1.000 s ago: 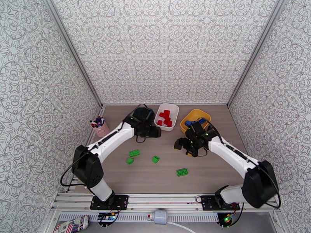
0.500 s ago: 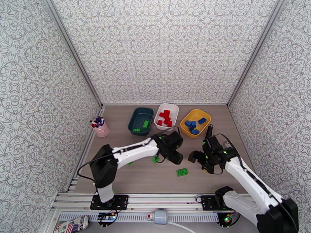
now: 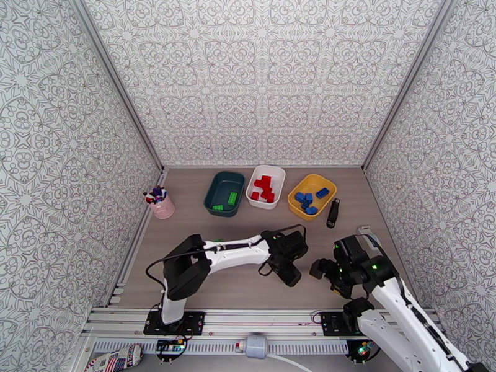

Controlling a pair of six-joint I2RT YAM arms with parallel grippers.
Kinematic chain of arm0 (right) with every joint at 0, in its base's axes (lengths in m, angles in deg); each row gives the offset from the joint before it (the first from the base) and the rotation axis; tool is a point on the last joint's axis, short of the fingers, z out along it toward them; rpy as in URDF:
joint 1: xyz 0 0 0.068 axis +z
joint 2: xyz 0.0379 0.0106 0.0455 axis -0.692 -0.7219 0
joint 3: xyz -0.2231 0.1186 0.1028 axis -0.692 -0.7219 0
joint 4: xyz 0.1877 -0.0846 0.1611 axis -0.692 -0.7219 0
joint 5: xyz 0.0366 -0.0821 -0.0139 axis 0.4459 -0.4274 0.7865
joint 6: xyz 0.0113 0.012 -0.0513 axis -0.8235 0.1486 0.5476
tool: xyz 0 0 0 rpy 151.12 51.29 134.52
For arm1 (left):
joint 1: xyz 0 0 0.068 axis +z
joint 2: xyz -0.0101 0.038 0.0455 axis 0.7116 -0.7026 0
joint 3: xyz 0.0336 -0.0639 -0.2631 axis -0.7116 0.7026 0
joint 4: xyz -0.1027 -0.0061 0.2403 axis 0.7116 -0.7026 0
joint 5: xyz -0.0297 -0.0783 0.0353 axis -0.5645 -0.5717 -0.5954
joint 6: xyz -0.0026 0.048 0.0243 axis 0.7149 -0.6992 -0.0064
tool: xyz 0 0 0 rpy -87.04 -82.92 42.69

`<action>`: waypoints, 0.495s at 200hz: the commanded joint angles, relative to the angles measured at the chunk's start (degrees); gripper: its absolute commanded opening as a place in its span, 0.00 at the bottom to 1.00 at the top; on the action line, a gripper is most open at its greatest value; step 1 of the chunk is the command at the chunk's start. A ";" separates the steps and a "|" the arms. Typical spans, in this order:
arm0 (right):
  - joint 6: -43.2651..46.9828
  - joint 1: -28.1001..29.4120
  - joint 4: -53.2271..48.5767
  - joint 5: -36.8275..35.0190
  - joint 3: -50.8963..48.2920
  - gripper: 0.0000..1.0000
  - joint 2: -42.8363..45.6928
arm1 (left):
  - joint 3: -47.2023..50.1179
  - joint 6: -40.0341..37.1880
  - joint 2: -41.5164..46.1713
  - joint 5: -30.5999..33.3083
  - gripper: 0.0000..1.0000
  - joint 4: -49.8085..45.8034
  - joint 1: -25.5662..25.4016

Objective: Sort the legos into containers by color

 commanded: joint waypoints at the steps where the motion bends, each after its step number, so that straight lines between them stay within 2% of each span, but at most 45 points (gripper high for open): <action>1: -1.09 -0.52 -3.75 0.08 -1.14 0.85 1.71 | -2.44 -2.01 -2.45 -0.50 0.74 0.63 -0.90; 73: -1.48 -0.52 -4.11 0.98 -1.18 0.84 2.93 | -5.56 -2.28 -8.16 3.88 0.72 -0.89 -0.71; 88: -1.47 -0.52 -3.83 1.09 -1.14 0.84 2.68 | -5.79 -1.80 -8.51 4.32 0.67 -0.83 -0.56; 99: -1.54 -0.52 -3.66 1.09 -1.14 0.84 2.57 | -5.74 -1.45 -8.51 4.61 0.60 -0.64 -0.42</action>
